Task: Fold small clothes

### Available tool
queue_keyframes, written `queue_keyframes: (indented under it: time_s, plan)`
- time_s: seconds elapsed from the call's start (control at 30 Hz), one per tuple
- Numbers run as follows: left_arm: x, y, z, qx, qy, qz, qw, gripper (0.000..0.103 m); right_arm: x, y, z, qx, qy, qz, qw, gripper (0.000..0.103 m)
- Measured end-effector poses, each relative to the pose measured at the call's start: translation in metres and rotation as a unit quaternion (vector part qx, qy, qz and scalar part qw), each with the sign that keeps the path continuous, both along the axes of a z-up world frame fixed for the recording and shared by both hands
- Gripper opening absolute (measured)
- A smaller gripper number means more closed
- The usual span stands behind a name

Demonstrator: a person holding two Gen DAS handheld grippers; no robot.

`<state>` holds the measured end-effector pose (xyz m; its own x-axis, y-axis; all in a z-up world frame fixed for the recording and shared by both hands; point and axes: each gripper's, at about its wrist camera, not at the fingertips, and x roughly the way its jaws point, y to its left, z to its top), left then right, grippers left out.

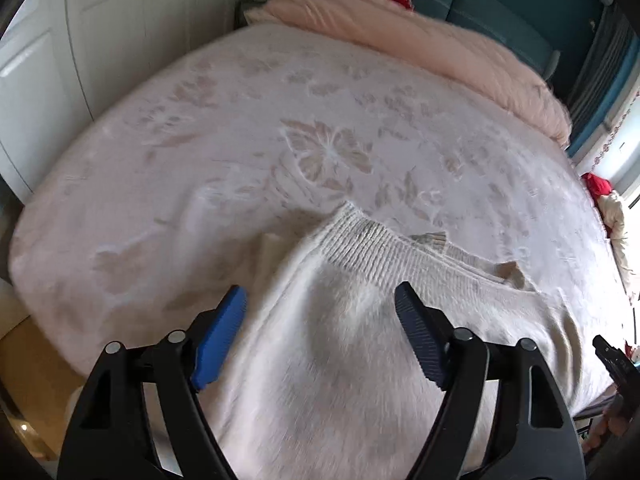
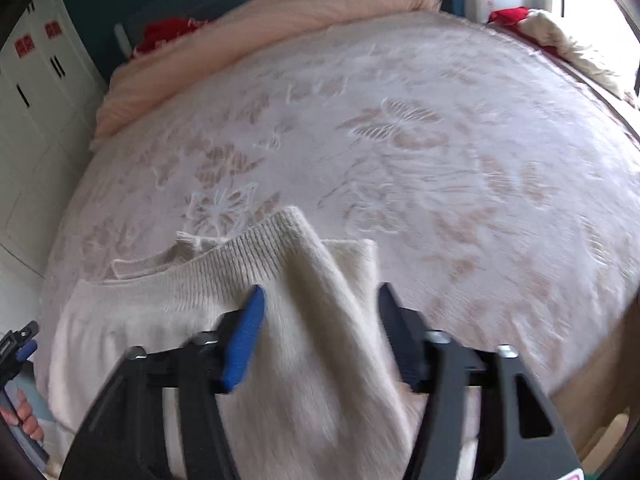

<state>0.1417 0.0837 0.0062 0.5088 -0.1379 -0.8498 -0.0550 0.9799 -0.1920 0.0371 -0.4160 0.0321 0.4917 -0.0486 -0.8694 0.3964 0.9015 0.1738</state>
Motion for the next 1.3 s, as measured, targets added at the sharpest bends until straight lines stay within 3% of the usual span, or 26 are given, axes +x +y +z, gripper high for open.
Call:
queue_keyframes:
  time_s: [0.03, 0.07, 0.17, 0.2, 0.27, 0.3, 0.4, 0.5, 0.6, 0.8, 0.97, 1.1, 1.23, 1.3]
  plan:
    - [0.011, -0.006, -0.01, 0.008, 0.01, -0.002, 0.9999, 0.058, 0.009, 0.002, -0.006, 0.014, 0.001, 0.006, 1.0, 0.003]
    - [0.018, -0.011, -0.023, 0.018, 0.019, -0.007, 0.9996, 0.057, 0.017, 0.007, -0.01, 0.026, 0.001, 0.008, 1.0, 0.002]
    - [0.023, -0.016, -0.049, 0.057, 0.037, -0.005, 0.9977, 0.057, 0.024, 0.019, -0.016, 0.036, -0.009, 0.018, 0.999, 0.001]
    - [0.025, -0.015, -0.058, 0.067, 0.045, -0.004, 0.9967, 0.059, 0.027, 0.021, -0.024, 0.027, 0.004, 0.019, 0.999, 0.001]
    - [0.021, -0.012, -0.065, 0.077, 0.045, -0.008, 0.996, 0.063, 0.036, 0.019, -0.066, -0.007, 0.078, 0.017, 0.997, 0.0]
    - [0.019, -0.012, -0.067, 0.086, 0.04, -0.011, 0.9954, 0.066, 0.036, 0.017, -0.073, -0.005, 0.078, 0.017, 0.997, 0.0]
    - [0.018, -0.013, -0.064, 0.096, 0.037, -0.018, 0.9945, 0.066, 0.034, 0.017, -0.057, 0.003, 0.065, -0.004, 0.998, 0.0]
    - [0.01, -0.004, -0.053, 0.068, 0.04, -0.004, 0.9969, 0.065, 0.028, 0.039, -0.028, 0.011, 0.035, 0.019, 0.999, 0.007]
    - [-0.011, 0.011, -0.041, 0.032, 0.041, 0.016, 0.9985, 0.065, 0.026, 0.094, -0.006, 0.02, 0.022, 0.096, 0.995, 0.008]
    - [-0.064, 0.037, -0.03, 0.001, 0.043, 0.035, 0.9984, 0.067, 0.051, 0.197, -0.018, 0.026, 0.06, 0.214, 0.975, 0.008]
    - [-0.093, 0.057, -0.032, -0.038, 0.053, 0.053, 0.9964, 0.076, 0.077, 0.231, -0.071, 0.019, 0.125, 0.219, 0.968, 0.005]
    - [-0.1, 0.068, -0.05, -0.06, 0.072, 0.083, 0.9922, 0.084, 0.084, 0.239, -0.076, 0.004, 0.14, 0.217, 0.966, 0.004]
    - [-0.096, 0.071, -0.08, -0.12, 0.113, 0.106, 0.9806, 0.089, 0.085, 0.245, -0.079, -0.012, 0.149, 0.23, 0.962, 0.004]
    - [-0.092, 0.062, -0.081, -0.102, 0.099, 0.103, 0.9845, 0.092, 0.085, 0.246, -0.08, -0.016, 0.149, 0.231, 0.961, 0.004]
